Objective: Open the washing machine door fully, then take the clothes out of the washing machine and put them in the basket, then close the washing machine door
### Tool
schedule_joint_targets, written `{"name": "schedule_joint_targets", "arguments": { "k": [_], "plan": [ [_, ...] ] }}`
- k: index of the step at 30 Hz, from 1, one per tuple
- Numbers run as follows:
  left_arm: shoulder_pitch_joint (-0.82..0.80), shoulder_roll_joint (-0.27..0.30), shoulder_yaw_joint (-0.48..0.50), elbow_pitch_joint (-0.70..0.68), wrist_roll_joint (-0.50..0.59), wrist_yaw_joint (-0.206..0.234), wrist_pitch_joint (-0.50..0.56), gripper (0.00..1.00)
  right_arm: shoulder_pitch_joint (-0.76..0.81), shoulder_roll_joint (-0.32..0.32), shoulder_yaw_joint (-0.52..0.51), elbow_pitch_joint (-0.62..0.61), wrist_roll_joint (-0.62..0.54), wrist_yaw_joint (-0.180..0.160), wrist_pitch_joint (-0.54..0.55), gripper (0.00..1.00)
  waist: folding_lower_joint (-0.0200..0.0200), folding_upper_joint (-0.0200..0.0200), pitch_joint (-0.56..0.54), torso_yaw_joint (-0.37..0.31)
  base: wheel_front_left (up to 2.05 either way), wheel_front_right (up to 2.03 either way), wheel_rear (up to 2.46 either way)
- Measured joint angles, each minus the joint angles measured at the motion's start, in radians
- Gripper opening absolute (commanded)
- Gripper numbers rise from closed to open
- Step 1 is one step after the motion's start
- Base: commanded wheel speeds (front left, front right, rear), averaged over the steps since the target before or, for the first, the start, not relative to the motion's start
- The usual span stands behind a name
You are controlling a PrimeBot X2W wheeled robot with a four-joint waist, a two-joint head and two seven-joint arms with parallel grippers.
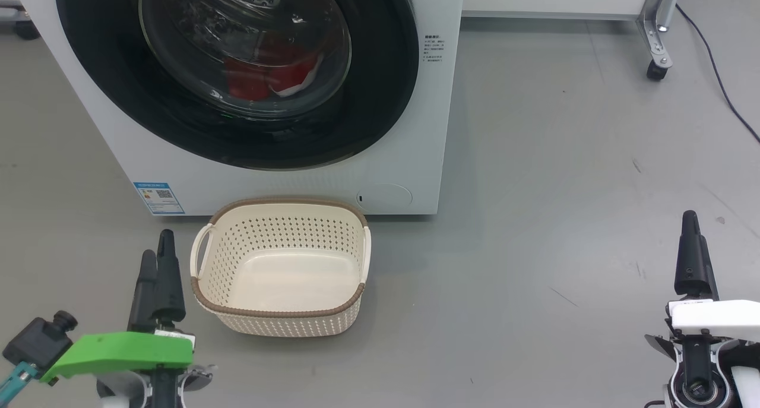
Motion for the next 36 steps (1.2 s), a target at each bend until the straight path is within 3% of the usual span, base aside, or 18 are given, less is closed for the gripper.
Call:
{"name": "schedule_joint_targets", "arguments": {
  "k": [20, 32, 36],
  "plan": [
    [0.003, 0.009, -0.077, 0.026, 0.507, 0.0, -0.067, 1.0, 0.02, -0.034, 0.069, 0.031, -0.343, -0.011, -0.066, 1.0, 0.0, 0.0, 0.002, 0.0, 0.0, 0.0, 0.0],
    [0.021, 0.014, -0.126, 0.08, 0.773, 0.058, -0.105, 1.0, 0.02, -0.07, 0.153, 0.067, -0.572, -0.046, -0.105, 1.0, 0.0, 0.0, 0.0, 0.002, 0.0, 0.0, 0.0],
    [0.022, 0.014, -0.139, 0.114, 0.798, 0.074, -0.113, 1.0, 0.02, -0.07, 0.167, 0.092, -0.606, -0.06, -0.108, 1.0, 0.0, 0.0, -0.002, 0.002, 0.0, 0.0, 0.0]
  ]
}}
